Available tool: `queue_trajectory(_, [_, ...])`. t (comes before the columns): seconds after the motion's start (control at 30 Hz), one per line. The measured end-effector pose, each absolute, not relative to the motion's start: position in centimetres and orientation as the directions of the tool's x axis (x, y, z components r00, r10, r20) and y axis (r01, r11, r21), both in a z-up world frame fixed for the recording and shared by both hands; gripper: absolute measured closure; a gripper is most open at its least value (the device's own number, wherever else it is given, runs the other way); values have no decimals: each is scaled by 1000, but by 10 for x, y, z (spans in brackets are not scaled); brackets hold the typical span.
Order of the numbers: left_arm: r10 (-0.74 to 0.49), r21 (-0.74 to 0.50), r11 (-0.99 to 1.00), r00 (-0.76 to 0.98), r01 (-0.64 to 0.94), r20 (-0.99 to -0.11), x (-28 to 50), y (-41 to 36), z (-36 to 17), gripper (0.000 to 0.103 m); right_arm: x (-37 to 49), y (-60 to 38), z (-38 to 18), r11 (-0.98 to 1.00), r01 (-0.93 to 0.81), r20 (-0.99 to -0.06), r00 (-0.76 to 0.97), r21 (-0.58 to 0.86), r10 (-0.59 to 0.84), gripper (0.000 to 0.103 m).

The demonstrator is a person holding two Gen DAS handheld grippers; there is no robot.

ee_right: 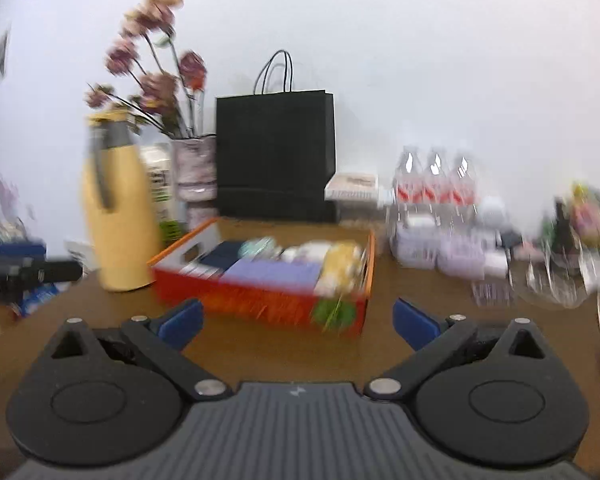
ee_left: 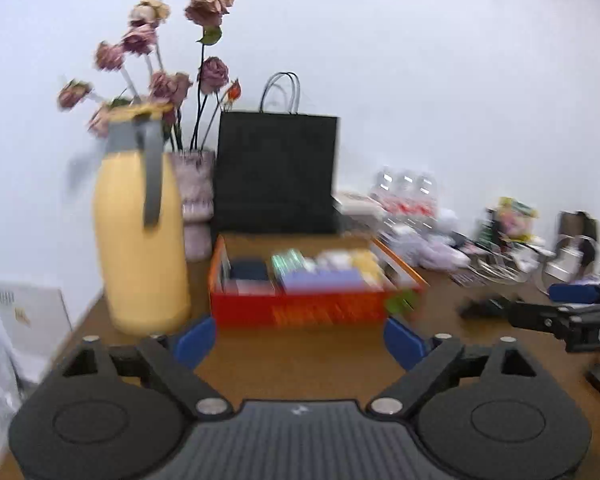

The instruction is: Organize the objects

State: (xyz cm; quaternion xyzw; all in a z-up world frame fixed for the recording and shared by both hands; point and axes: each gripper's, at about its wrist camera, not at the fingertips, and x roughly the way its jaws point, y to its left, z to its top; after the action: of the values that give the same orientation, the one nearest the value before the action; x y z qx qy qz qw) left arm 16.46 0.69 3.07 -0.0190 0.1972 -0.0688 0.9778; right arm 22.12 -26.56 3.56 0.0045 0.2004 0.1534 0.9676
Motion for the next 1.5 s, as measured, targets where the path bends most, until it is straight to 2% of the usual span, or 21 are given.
queue_trajectory(0.07, [-169, -96, 985, 894, 142, -415, 120, 4, 17, 2, 170, -269, 25, 950, -280, -388, 867, 142, 313, 0])
queue_trajectory(0.13, [-155, -97, 988, 875, 123, -458, 88, 4, 8, 0, 119, -270, 13, 940, -257, -410, 850, 225, 330, 0])
queue_trajectory(0.23, [-34, -39, 999, 858, 16, -513, 61, 5, 2, 0, 70, -261, 4, 941, -277, -448, 828, 194, 336, 0])
queue_trajectory(0.3, [-13, -7, 1000, 865, 11, -501, 49, 5, 5, 0, 54, -252, 7, 956, -259, -461, 837, 142, 295, 0])
queue_trajectory(0.4, [16, -11, 1000, 864, -25, -504, 37, 9, 9, 0, 46, -236, 13, 962, -262, -432, 860, 79, 270, 0])
queue_trajectory(0.5, [16, -15, 1000, 859, -27, -512, 28, 10, 13, 0, 42, -220, 12, 966, -256, -465, 851, 40, 245, 0])
queue_trajectory(0.7, [-8, -26, 1000, 861, -6, -508, 24, 9, 16, 0, 37, -206, 7, 970, -235, -477, 847, 54, 232, 0])
queue_trajectory(0.83, [-12, -34, 999, 856, -7, -516, 27, 10, 14, 0, 43, -198, 1, 973, -230, -542, 814, 30, 209, 0])
queue_trajectory(1.5, [-12, -17, 1000, 855, 4, -518, 26, 4, 11, 0, 45, -199, -8, 970, -243, -544, 810, 30, 219, 0])
